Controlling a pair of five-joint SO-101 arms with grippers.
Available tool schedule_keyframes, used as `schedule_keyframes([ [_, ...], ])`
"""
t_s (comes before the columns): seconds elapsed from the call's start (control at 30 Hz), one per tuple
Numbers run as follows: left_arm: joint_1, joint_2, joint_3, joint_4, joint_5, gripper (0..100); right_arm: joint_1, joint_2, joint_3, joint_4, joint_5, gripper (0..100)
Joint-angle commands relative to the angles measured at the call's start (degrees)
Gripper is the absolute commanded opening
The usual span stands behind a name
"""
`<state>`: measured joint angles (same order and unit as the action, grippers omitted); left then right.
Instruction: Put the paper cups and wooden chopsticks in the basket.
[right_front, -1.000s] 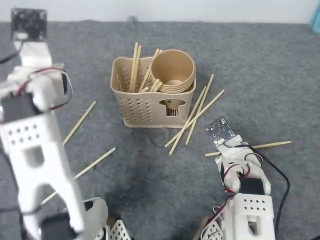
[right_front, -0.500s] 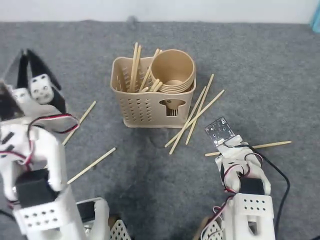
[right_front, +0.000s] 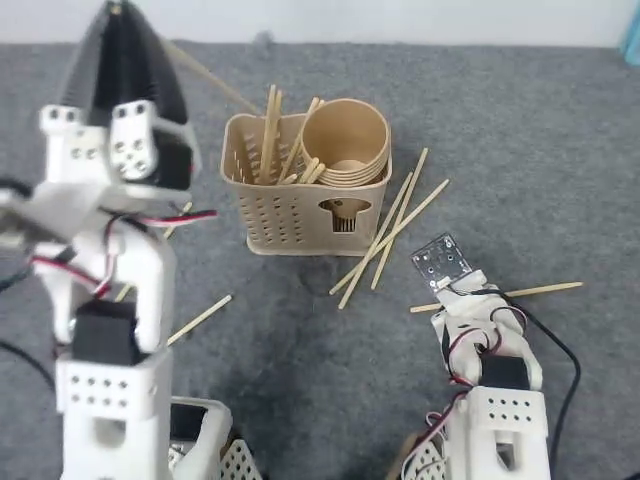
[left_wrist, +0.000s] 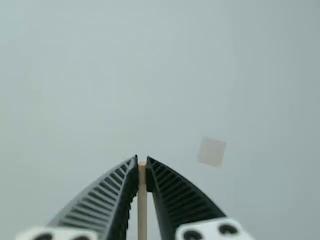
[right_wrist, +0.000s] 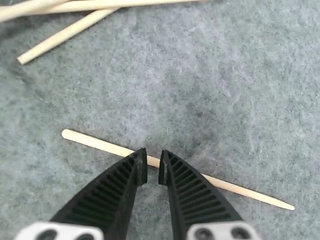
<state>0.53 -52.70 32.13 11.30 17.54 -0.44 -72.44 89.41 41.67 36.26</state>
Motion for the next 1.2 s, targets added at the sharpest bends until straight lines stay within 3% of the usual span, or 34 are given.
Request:
schedule_keyframes([
  [0.0,0.0,3.5,0.0,0.4,0.5,1,0.3,-1.2,-0.4,-0.8,-0.4,5.4],
  [0.33,0.6,5.9,10.7,0.7,-10.6,3,0.3,-1.2,-0.4,-1.1,-0.2,5.4],
  [0.53,0.0,5.8,9.4,6.3,-10.5,25,0.3,-1.2,-0.4,-1.2,-0.2,5.4],
  [0.6,0.0,5.8,7.0,10.5,-10.1,28,0.3,-1.2,-0.4,-1.2,-0.2,5.4],
  [0.87,-8.7,-1.7,2.4,24.2,-3.4,16,0.3,-1.2,-0.4,-1.2,-0.2,5.4],
  [1.17,-24.0,-4.4,8.4,33.7,-5.4,2,0.3,-1.2,-0.4,-0.8,-0.2,5.4],
])
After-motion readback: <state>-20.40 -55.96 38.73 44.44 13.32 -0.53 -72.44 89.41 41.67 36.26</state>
